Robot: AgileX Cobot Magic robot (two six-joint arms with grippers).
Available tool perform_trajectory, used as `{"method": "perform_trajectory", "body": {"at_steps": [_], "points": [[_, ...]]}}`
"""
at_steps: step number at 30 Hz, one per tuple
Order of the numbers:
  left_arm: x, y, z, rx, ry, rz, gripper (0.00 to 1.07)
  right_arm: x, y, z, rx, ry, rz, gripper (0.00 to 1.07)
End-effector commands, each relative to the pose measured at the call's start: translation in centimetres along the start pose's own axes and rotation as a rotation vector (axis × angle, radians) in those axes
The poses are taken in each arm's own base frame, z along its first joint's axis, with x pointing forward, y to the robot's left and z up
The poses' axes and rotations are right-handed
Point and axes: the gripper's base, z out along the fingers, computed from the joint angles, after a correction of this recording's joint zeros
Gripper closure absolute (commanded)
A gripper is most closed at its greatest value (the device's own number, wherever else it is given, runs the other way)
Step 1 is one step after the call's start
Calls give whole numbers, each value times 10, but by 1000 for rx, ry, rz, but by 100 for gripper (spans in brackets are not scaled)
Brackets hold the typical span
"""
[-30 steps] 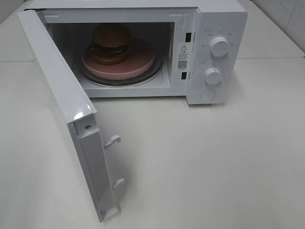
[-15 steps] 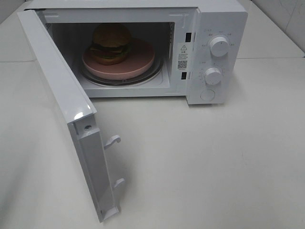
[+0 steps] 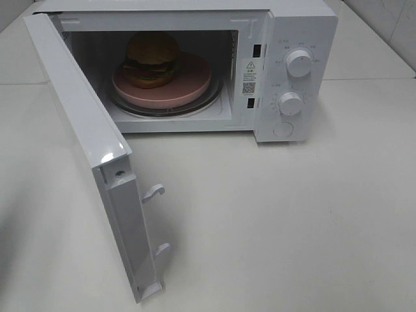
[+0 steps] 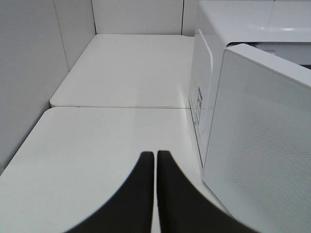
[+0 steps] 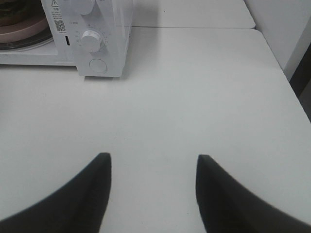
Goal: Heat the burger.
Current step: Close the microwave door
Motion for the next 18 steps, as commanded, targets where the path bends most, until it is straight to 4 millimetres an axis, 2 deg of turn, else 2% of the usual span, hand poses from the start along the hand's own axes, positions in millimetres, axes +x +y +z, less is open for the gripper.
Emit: {"method": "perform_trajectory", "body": {"at_steps": [1, 6, 9, 18], "points": [[-1, 0, 8, -6, -26, -21, 106, 2, 0, -3, 9, -39, 9, 60], [8, 0, 30, -11, -8, -64, 106, 2, 0, -3, 9, -38, 9, 60], [9, -1, 36, 1, -17, -81, 106, 2, 0, -3, 9, -38, 9, 60], [21, -23, 66, 243, -87, -24, 106, 2, 0, -3, 9, -40, 9, 60]]}}
